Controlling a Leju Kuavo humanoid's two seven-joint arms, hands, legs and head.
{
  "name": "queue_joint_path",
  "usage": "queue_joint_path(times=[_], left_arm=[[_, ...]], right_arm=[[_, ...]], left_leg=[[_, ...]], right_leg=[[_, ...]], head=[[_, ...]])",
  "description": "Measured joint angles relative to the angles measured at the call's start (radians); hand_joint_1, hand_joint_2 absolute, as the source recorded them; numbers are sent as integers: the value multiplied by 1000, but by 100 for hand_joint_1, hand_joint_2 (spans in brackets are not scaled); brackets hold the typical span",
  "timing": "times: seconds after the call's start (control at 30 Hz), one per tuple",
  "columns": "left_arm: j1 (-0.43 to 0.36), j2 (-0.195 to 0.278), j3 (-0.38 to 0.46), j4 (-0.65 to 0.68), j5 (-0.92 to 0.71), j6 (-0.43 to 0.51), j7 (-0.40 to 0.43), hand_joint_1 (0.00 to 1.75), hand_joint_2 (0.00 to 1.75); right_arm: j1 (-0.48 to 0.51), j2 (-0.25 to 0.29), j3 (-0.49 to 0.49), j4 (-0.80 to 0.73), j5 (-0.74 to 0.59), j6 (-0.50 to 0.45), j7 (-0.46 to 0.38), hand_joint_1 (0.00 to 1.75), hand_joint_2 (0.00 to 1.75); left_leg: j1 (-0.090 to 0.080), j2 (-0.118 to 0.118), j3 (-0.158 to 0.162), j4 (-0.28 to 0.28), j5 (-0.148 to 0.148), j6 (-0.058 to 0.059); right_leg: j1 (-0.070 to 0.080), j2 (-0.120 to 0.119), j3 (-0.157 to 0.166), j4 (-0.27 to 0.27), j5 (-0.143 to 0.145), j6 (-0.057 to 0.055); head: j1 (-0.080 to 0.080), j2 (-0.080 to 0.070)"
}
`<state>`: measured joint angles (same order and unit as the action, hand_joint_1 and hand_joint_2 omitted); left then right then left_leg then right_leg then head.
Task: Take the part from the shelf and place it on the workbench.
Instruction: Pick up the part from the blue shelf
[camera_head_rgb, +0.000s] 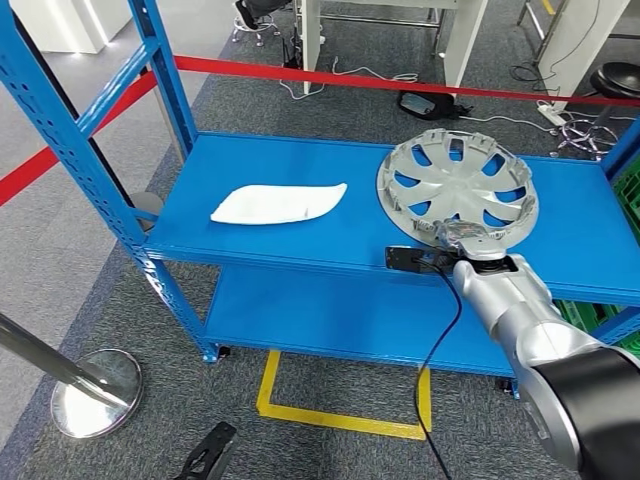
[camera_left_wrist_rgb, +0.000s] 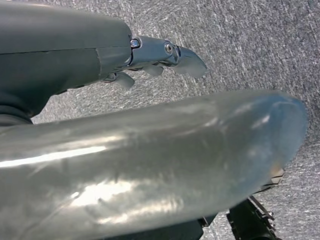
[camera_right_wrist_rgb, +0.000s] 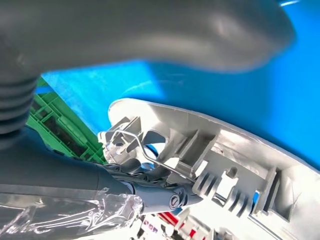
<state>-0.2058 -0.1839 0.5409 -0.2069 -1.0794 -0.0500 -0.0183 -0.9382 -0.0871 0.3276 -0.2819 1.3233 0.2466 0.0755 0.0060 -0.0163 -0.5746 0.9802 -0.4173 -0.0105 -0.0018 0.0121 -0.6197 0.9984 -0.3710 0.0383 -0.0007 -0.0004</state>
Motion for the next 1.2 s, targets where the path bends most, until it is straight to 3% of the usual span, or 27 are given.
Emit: queue_joint_path(times=[0.53,0.6,0.73,0.93,1.2], left_arm=[[0,0,20,0,-3,4,0,0,0],[0,0,20,0,-4,4,0,0,0],[0,0,20,0,-8,3,0,0,0],[0,0,21,0,-13,2,0,0,0],[0,0,26,0,-20,1,0,0,0]], right_arm=[[3,0,6,0,34,-39,-14,0,175],[2,0,7,0,32,-34,-14,9,175],[2,0,7,1,30,-20,-12,158,175],[0,1,7,1,28,-1,-11,175,175],[-2,1,6,3,28,14,-5,175,175]], left_leg=[[0,0,-2,0,0,0],[0,0,-2,0,0,0],[0,0,-2,0,0,0],[0,0,-1,0,0,0],[0,0,-2,0,3,0]], right_leg=[[0,1,-2,0,0,0],[0,1,-2,0,0,0],[0,1,-2,0,0,0],[0,1,-1,0,0,0],[0,1,-2,-1,4,1]], head=[[0,0],[0,0],[0,0],[0,0],[0,0]])
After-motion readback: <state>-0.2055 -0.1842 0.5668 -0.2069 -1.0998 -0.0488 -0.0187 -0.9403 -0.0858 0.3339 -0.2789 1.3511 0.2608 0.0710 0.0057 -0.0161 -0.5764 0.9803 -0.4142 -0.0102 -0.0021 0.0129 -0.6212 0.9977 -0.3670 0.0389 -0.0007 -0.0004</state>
